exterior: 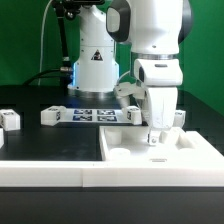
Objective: Assemble one leg
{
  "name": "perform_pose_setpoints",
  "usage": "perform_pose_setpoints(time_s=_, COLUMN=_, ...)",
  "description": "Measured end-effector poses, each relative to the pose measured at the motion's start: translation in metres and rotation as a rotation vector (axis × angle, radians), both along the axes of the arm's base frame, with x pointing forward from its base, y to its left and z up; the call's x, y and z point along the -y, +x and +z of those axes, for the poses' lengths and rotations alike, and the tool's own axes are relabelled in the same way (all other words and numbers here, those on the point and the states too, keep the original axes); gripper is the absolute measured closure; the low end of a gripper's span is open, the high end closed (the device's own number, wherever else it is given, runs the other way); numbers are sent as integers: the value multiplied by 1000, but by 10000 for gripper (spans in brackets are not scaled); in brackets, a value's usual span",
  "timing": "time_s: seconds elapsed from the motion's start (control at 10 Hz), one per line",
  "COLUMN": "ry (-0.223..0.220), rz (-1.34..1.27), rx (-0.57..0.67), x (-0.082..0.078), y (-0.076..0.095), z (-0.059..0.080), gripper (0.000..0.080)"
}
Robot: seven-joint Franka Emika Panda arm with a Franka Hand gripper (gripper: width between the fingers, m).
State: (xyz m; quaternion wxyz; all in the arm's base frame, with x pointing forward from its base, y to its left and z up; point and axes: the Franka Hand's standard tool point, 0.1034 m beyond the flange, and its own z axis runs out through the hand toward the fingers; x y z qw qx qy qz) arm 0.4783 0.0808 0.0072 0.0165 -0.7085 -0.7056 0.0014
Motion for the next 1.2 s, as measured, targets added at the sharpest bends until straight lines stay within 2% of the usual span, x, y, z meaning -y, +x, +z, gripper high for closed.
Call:
perform_pose_setpoints(time_s=0.2, ry=-2, rz=-25, rx=0, x=-1, y=-1, z=3, gripper=150)
perform_pose_setpoints(time_s=0.6, ry=-30, rz=-119, rx=30, x=-6, y=-20, z=48, gripper=151)
perform_pose_setpoints(time_s=0.7, ry=-32, rz=-133, rx=32, x=-6, y=-20, z=51, gripper=151)
perform_pose_setpoints(time_s=0.9, ry=-32, rz=-136, rx=26, x=-5, y=-21, z=49, gripper=151)
perform_pose_setpoints(time_s=1.1, ry=-30, rz=-303, rx=26, x=-5, y=-23, z=47, gripper=151)
perform_pose_setpoints(time_s=1.2, ry=-11, rz=-418, rx=43, x=-5, y=-32, z=43, gripper=151)
